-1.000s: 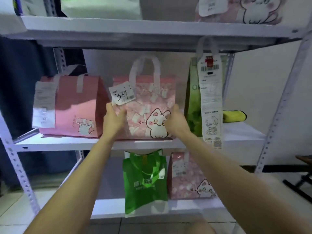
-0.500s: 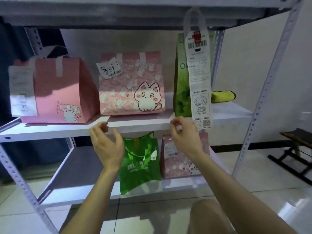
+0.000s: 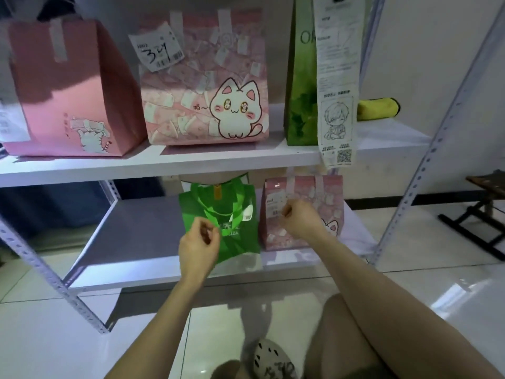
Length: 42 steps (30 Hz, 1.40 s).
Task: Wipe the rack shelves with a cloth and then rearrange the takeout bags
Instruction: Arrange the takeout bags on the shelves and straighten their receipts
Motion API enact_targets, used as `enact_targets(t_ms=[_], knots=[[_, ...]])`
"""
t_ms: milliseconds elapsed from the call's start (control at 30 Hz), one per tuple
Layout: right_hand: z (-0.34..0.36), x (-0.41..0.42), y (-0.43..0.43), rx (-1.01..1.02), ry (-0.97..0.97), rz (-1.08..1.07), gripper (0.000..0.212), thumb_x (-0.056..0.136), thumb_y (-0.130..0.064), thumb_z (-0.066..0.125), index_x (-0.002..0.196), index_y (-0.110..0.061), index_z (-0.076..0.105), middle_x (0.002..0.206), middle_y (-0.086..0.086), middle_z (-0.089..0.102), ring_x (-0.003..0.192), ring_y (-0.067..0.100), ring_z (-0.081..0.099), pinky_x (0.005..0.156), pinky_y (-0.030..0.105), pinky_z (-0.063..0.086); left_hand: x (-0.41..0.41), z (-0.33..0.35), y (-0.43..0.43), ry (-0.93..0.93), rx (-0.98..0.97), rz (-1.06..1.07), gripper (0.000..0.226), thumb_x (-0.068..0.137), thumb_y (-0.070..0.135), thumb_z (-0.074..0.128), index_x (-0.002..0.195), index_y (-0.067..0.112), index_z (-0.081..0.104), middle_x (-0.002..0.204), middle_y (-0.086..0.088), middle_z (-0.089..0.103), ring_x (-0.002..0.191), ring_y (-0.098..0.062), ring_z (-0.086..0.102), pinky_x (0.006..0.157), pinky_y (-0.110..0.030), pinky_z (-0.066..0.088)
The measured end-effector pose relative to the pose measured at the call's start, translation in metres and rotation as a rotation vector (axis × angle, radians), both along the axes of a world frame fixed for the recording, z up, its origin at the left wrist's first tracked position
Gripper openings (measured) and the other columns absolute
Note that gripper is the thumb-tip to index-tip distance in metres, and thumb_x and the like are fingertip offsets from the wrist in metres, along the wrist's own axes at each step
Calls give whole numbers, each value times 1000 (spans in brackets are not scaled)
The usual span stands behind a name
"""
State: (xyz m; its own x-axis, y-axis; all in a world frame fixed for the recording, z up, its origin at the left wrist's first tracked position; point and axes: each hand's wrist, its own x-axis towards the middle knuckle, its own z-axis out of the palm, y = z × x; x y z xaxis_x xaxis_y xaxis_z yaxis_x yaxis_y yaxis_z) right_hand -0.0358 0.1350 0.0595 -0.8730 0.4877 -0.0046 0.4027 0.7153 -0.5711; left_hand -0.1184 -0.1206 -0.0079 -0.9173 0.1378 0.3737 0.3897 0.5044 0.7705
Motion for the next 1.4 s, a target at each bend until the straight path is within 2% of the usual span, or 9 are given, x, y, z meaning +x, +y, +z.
enact_targets(t_ms=[233,367,500,633,800,900,1033,1200,1400], knots=[[-15,5,63,-19,109,-303,20,93,-29,73,102,-14,61,99,7,69,81,23,65,65,33,52,27,-7,111,-212,-251,-447,20,98,25,74,116,18,73,97,5,77,92,-17,76,84,-31,60],[-61,14,100,8,190,-481,75,85,-45,84,134,-3,45,131,17,51,120,38,55,97,49,52,28,-22,144,-338,-225,-427,73,100,26,74,160,11,35,138,-6,67,119,-26,68,101,-41,57],[-69,12,131,-277,165,-462,119,72,-49,95,159,-6,26,153,11,53,140,35,53,114,53,48,17,-31,171,-480,-305,-345,95,106,24,65,168,3,-4,159,-19,51,132,-40,63,110,-48,52],[-65,15,141,-249,-30,-391,51,87,-42,81,114,-7,57,119,13,73,91,25,68,76,37,60,11,-23,180,-512,-216,-227,50,107,14,61,148,1,34,139,-15,66,107,-27,64,95,-41,55],[-38,40,155,-57,-235,-360,30,102,-30,58,113,-3,66,96,9,67,82,24,63,59,27,47,28,-16,168,-331,-226,-166,18,109,13,55,127,7,56,121,-13,73,88,-25,65,71,-31,50],[-29,69,153,33,-306,-312,15,100,-21,65,104,-7,68,87,6,71,69,17,68,50,24,50,41,-15,154,-296,-191,-272,21,110,18,58,128,10,63,127,-10,76,99,-27,72,82,-36,57],[-23,113,142,-17,-345,-272,14,93,-18,76,99,-7,70,92,10,78,77,22,80,71,37,68,58,-18,125,-326,-145,-348,26,107,21,65,132,13,68,129,-7,77,112,-28,75,97,-50,61],[-20,141,97,-27,-325,-156,16,90,-22,82,94,-11,70,85,3,79,56,8,75,46,18,55,60,-13,67,-377,-125,-397,33,104,20,69,137,22,69,119,-2,81,96,-20,79,84,-41,64],[-14,146,27,-141,-390,-7,19,88,-16,86,88,-2,72,72,6,80,65,20,80,60,31,65,56,9,-26,-577,-86,-511,31,104,12,70,134,20,68,99,-3,85,90,-25,83,70,-41,69]])
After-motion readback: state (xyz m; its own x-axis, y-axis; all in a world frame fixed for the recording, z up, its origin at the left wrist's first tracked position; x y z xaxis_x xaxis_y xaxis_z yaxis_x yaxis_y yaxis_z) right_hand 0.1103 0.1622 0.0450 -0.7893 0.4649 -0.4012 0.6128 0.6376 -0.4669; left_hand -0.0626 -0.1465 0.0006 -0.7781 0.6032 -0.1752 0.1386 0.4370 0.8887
